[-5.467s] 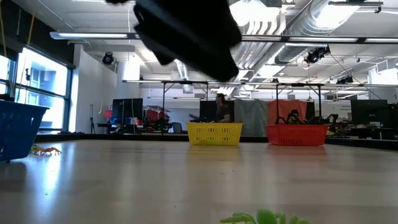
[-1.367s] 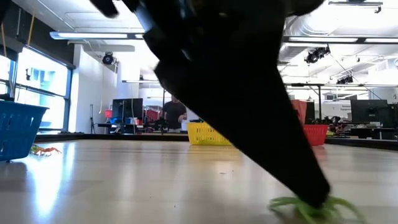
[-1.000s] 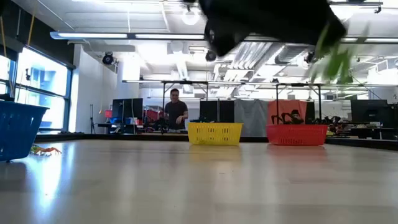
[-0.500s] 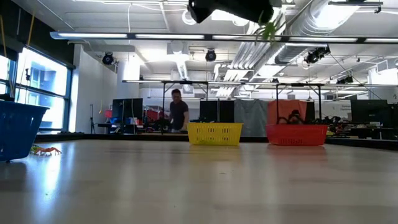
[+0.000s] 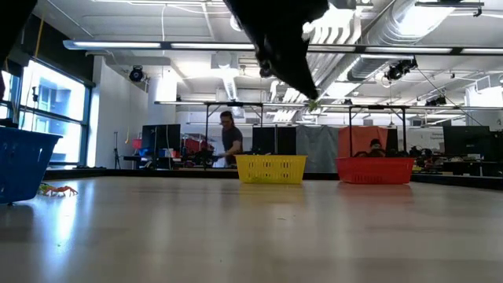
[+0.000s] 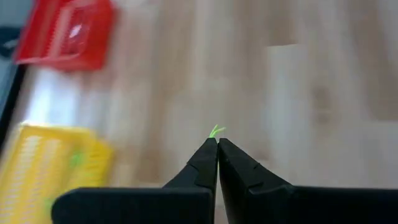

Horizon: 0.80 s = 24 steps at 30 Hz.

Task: Sort Halloween decoration
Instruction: Put the green spider toy into the yellow bin

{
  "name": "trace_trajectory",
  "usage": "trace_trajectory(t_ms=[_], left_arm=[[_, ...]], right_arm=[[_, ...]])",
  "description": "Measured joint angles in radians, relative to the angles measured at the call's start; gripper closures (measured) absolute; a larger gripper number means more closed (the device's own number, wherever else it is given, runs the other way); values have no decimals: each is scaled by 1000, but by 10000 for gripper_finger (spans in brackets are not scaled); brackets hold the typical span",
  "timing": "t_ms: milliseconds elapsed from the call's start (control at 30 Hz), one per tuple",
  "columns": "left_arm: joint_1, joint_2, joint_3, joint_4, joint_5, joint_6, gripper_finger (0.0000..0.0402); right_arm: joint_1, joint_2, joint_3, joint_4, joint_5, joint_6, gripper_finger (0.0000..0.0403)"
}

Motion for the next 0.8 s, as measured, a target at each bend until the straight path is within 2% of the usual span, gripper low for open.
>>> trace_trajectory(t_ms=[200,400,600,800], left_arm=[[200,0,0,-17,120,55,401],[363,0,0,-21,221,57,401],[466,0,0,-21,293,57,401],[508,0,0,-25,322,84,401]], right_arm=[[-27,-31,0,-181,86,83,254],[-58,-47,0,-325,140,88,254],[-89,-52,0,-420,196,90,254],[-124,-69,-1,-472,219,90,254]])
